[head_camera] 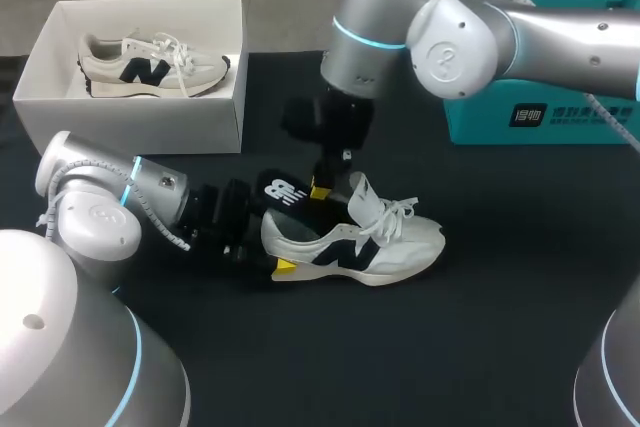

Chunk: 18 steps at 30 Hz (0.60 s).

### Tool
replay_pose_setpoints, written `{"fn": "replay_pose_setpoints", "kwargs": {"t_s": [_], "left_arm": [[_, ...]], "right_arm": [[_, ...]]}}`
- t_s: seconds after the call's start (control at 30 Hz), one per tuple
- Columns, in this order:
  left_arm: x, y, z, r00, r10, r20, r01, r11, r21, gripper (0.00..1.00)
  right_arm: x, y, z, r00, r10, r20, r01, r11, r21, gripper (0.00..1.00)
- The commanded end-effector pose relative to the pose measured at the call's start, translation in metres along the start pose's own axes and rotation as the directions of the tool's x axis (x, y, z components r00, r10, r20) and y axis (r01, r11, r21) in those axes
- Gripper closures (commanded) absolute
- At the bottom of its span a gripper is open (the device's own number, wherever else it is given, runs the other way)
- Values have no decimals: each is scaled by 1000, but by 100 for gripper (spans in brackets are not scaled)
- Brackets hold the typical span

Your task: Take the shoe out of the shoebox, open the shoe tongue, remove and reinsert the insole, then place the shoe into the shoebox

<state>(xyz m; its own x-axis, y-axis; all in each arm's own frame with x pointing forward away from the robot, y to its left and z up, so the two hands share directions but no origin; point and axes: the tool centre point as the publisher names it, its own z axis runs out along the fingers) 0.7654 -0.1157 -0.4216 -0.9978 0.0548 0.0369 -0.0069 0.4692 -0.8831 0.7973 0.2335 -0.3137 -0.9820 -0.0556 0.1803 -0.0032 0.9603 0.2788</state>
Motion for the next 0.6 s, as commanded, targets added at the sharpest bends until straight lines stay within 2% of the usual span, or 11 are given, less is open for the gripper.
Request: {"fn": "replay_pose_setpoints", "kwargs": {"t_s": [0.03, 0.6], "left_arm": [[-1, 2, 3, 1000, -1, 1, 1, 1000, -2, 100], [-1, 2, 3, 1000, -1, 1, 1, 1000, -2, 100]], "right_arm": [[2, 0, -2, 1000, -3, 5, 3, 1000, -6, 100], [2, 1, -3, 1000, -9, 5, 9, 1000, -23, 100]]}}
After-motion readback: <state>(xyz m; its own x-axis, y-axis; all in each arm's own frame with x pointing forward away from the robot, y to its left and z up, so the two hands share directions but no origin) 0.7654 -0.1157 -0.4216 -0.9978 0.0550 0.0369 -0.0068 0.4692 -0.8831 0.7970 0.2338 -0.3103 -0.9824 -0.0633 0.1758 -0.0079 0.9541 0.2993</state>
